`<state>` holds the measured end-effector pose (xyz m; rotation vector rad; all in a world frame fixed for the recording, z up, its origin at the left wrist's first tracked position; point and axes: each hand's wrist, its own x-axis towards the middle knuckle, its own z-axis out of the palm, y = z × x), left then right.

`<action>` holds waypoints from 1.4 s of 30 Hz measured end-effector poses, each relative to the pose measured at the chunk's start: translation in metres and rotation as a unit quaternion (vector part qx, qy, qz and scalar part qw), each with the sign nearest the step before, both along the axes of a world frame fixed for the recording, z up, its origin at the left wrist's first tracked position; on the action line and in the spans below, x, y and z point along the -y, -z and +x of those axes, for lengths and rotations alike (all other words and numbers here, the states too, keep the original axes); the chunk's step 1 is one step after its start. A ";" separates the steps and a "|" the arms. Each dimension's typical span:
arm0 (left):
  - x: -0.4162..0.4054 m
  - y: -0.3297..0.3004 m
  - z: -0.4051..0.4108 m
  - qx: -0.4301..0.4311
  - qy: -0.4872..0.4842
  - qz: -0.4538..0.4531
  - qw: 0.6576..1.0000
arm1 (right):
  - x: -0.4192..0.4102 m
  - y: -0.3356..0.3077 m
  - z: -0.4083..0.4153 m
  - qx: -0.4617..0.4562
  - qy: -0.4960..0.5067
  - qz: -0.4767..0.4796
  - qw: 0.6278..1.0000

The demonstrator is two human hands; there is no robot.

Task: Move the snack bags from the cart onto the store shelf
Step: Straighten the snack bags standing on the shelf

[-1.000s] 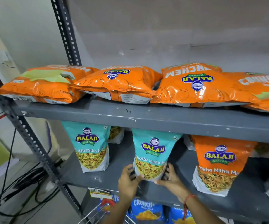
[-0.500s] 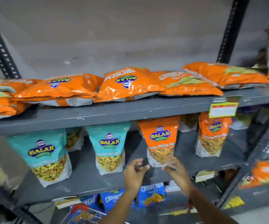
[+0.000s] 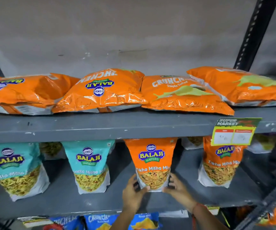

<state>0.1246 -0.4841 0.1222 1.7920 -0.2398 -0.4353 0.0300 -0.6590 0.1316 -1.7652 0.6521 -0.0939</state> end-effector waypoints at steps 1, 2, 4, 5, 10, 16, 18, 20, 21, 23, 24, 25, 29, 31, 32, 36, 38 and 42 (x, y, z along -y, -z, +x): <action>0.001 0.000 0.001 0.001 -0.013 0.003 1.000 | 0.003 0.003 0.004 0.001 -0.011 0.000 1.000; 0.001 -0.001 0.004 0.000 -0.026 0.004 1.000 | 0.004 0.005 0.009 0.002 -0.015 0.002 1.000; -0.001 0.002 0.012 -0.002 -0.039 0.002 0.999 | 0.004 0.006 0.015 0.004 -0.020 0.006 1.000; -0.001 0.002 0.015 0.002 -0.040 0.006 0.999 | 0.005 0.007 0.017 0.005 -0.018 0.006 1.000; -0.006 0.000 0.011 0.022 -0.031 0.025 0.999 | 0.001 0.006 0.012 0.014 -0.005 -0.018 1.000; -0.004 -0.014 -0.018 0.102 -0.085 0.056 0.990 | -0.006 -0.011 -0.028 0.049 0.067 0.012 0.996; 0.006 -0.025 -0.031 0.115 -0.053 0.042 0.991 | -0.006 -0.016 -0.050 0.064 0.100 0.018 0.993; 0.023 -0.037 -0.046 0.127 -0.021 0.022 0.991 | -0.001 -0.023 -0.071 0.082 0.133 0.022 0.988; 0.034 -0.043 -0.054 0.134 -0.005 0.011 0.991 | 0.004 -0.025 -0.081 0.091 0.151 0.021 0.984; 0.057 -0.051 -0.069 0.136 0.029 -0.003 0.990 | 0.017 -0.029 -0.100 0.107 0.192 0.014 0.975; 0.069 -0.052 -0.075 0.132 0.044 -0.006 0.990 | 0.025 -0.030 -0.109 0.112 0.209 0.004 0.972; 0.081 -0.052 -0.081 0.126 0.056 -0.007 0.990 | 0.035 -0.031 -0.117 0.113 0.226 -0.007 0.968; 0.131 -0.041 -0.099 0.086 0.096 0.006 0.992 | 0.094 -0.024 -0.138 0.120 0.308 -0.006 0.944; 0.158 -0.031 -0.102 0.060 0.105 0.012 0.993 | 0.129 -0.012 -0.141 0.076 0.323 -0.029 0.943; 0.171 -0.026 -0.103 0.042 0.109 0.013 0.993 | 0.145 -0.006 -0.141 0.056 0.313 -0.025 0.948; 0.211 -0.007 -0.102 -0.001 0.121 -0.008 0.993 | 0.193 0.014 -0.135 0.022 0.195 0.038 0.980; 0.221 0.001 -0.101 -0.007 0.116 -0.018 0.993 | 0.208 0.019 -0.130 0.005 0.131 0.038 0.991; 0.227 0.013 -0.099 0.015 0.085 -0.018 0.996 | 0.218 0.024 -0.118 0.021 0.071 0.021 0.997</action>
